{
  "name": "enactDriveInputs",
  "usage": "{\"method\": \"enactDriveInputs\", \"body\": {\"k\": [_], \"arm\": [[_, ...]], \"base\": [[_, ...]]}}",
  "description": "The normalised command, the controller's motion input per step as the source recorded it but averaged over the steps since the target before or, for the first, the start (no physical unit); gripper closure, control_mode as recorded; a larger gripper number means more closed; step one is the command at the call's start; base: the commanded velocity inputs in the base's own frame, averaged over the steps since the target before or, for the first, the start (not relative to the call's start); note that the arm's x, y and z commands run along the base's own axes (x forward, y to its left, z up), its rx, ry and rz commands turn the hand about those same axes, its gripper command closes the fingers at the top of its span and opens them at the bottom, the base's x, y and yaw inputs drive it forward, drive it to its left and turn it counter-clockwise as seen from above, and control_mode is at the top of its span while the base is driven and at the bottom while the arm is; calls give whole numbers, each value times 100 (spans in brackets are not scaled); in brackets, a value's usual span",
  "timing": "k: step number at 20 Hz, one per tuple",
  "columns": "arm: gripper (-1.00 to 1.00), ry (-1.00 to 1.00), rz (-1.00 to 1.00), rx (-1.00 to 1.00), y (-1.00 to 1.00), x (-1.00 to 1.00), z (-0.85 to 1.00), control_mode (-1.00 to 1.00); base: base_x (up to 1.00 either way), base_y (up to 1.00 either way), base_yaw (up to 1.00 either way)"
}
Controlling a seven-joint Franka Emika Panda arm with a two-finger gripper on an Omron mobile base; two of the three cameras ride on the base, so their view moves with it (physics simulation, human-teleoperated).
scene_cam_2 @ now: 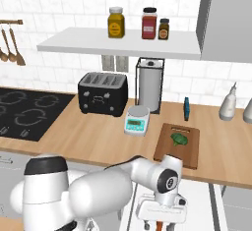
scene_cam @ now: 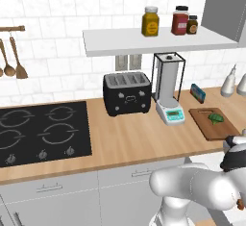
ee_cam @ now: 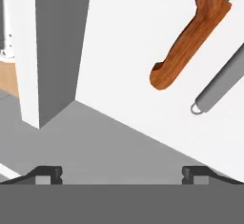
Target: Place the appropriate cutting tool for cutting the broccoli skin on the cutting board.
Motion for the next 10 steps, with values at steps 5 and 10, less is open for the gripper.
{"method": "enactDriveInputs", "body": {"k": [5,10], "arm": [[-100,-13,-1,0,-1,17,-35,-100],[-100,-15,-7,0,0,0,-32,-100]], "base": [[0,0,0],[0,0,0]]}}
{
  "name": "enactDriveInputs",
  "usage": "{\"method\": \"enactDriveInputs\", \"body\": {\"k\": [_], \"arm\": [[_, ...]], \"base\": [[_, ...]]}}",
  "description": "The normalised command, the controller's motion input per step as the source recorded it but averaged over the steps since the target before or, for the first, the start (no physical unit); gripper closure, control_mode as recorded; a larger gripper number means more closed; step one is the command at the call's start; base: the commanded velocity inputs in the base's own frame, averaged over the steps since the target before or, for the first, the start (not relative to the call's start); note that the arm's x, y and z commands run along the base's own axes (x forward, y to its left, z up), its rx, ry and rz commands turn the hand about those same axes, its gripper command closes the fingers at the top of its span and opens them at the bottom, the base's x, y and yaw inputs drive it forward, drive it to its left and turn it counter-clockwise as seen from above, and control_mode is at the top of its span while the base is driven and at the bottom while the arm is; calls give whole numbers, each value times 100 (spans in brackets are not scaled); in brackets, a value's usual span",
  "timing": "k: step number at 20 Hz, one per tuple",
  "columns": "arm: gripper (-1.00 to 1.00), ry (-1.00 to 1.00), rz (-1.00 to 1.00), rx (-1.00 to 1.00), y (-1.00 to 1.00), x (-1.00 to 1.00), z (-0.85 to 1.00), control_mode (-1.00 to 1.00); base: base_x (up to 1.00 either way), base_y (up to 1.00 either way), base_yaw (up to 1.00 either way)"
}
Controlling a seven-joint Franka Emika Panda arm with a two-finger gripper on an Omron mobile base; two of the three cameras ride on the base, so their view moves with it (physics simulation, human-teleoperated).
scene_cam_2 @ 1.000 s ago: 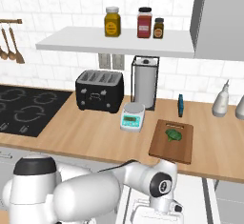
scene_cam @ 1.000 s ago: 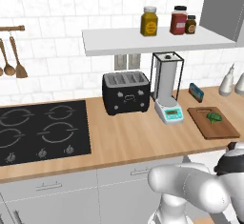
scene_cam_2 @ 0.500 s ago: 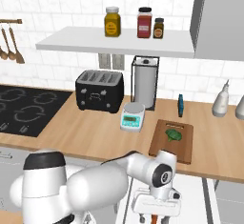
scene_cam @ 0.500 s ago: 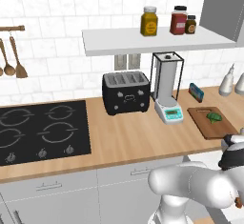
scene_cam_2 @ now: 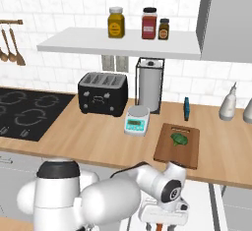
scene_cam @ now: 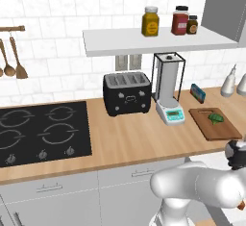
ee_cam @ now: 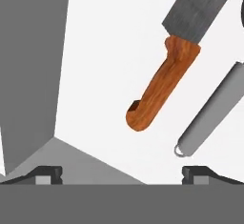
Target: Place the appropriate cutting tool for cutting the broccoli skin on the cutting board.
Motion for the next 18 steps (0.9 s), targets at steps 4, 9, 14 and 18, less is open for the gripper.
{"method": "enactDriveInputs", "body": {"k": [4,9,14,18], "arm": [[-100,-6,-14,0,1,14,-17,-100],[-100,0,-18,0,1,31,-4,-100],[-100,0,-15,0,0,22,-19,-100],[-100,0,-8,0,0,2,-36,-100]], "base": [[0,0,0],[0,0,0],[0,0,0],[0,0,0]]}}
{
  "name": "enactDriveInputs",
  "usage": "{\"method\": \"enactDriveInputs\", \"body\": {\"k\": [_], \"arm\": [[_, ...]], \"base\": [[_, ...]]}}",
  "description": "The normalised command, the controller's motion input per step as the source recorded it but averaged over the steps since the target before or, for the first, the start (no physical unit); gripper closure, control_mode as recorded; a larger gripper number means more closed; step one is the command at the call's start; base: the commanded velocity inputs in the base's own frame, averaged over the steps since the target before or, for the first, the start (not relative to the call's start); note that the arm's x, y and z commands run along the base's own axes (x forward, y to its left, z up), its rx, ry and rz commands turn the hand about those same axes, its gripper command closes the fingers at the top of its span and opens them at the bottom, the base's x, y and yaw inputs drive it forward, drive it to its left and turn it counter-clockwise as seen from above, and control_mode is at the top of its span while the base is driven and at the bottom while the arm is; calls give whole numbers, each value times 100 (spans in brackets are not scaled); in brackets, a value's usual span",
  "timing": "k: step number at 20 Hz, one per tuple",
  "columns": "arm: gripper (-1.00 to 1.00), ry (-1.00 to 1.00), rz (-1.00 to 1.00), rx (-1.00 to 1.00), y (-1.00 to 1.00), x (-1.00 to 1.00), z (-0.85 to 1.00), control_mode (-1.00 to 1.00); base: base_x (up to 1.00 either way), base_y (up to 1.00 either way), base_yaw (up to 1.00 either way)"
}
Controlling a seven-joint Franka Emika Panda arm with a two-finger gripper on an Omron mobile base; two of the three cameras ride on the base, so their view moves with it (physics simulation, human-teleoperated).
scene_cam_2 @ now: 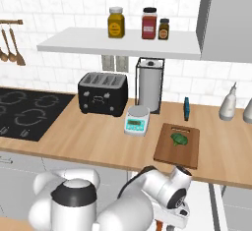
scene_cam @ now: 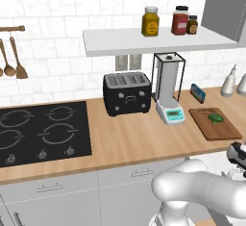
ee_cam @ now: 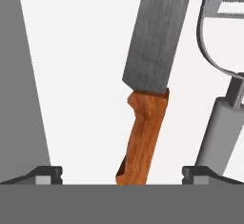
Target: Place the appropriate cutting tool for cutting the broccoli skin on the cutting board.
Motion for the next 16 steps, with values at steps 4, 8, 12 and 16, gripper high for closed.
{"method": "enactDriveInputs", "body": {"k": [4,8,12,16], "arm": [[-100,0,-4,-4,3,0,-46,-100],[-100,0,-3,-8,9,0,-43,-100],[-100,0,-1,-8,7,0,-37,-100],[-100,0,0,-5,5,0,-31,-100]], "base": [[0,0,0],[0,0,0],[0,0,0],[0,0,0]]}}
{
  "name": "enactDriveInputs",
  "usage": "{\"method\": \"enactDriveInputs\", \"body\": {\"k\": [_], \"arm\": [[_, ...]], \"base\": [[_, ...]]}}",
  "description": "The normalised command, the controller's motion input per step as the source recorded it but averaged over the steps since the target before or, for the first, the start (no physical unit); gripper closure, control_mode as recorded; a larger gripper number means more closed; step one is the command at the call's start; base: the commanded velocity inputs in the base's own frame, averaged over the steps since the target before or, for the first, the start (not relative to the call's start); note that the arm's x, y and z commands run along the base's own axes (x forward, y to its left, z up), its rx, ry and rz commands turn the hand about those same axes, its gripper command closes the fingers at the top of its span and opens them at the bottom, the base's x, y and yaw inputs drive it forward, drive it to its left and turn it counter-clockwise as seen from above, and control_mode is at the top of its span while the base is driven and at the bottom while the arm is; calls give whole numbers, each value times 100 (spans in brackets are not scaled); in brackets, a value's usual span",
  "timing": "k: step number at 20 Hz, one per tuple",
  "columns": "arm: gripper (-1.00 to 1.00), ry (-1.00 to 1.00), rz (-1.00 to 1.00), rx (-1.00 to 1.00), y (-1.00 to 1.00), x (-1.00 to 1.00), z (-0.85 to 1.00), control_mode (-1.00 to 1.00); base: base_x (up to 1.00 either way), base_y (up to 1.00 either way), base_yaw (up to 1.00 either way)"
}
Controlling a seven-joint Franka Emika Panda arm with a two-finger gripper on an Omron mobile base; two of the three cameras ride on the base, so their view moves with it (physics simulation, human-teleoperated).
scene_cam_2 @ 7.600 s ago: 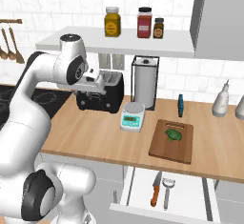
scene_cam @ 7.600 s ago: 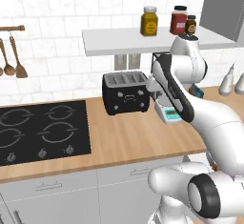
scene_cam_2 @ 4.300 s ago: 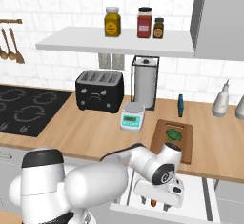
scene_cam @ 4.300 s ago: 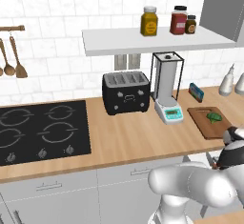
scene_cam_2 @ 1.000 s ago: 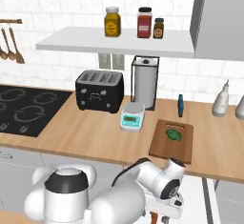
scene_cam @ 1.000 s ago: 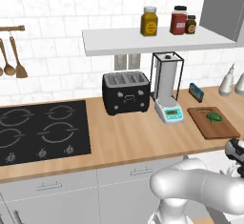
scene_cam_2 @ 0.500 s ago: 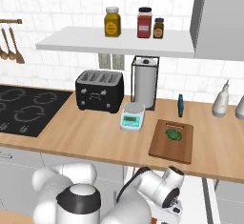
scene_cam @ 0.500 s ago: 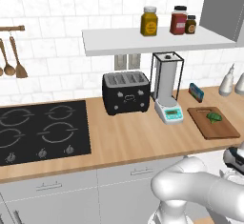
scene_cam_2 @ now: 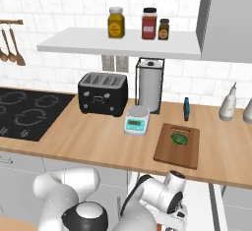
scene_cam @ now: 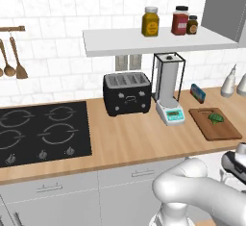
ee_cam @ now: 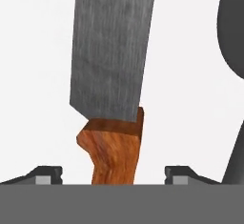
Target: Place the appropriate cutting tool for cutting the broccoli skin on the cutting board.
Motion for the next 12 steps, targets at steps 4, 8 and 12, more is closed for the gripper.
{"method": "enactDriveInputs", "body": {"k": [4,8,12], "arm": [[100,-4,0,-8,16,-15,-46,-100],[100,-2,0,-9,40,-16,-42,-100],[100,-2,0,-2,51,-23,-19,-100]], "base": [[0,0,0],[0,0,0],[0,0,0]]}}
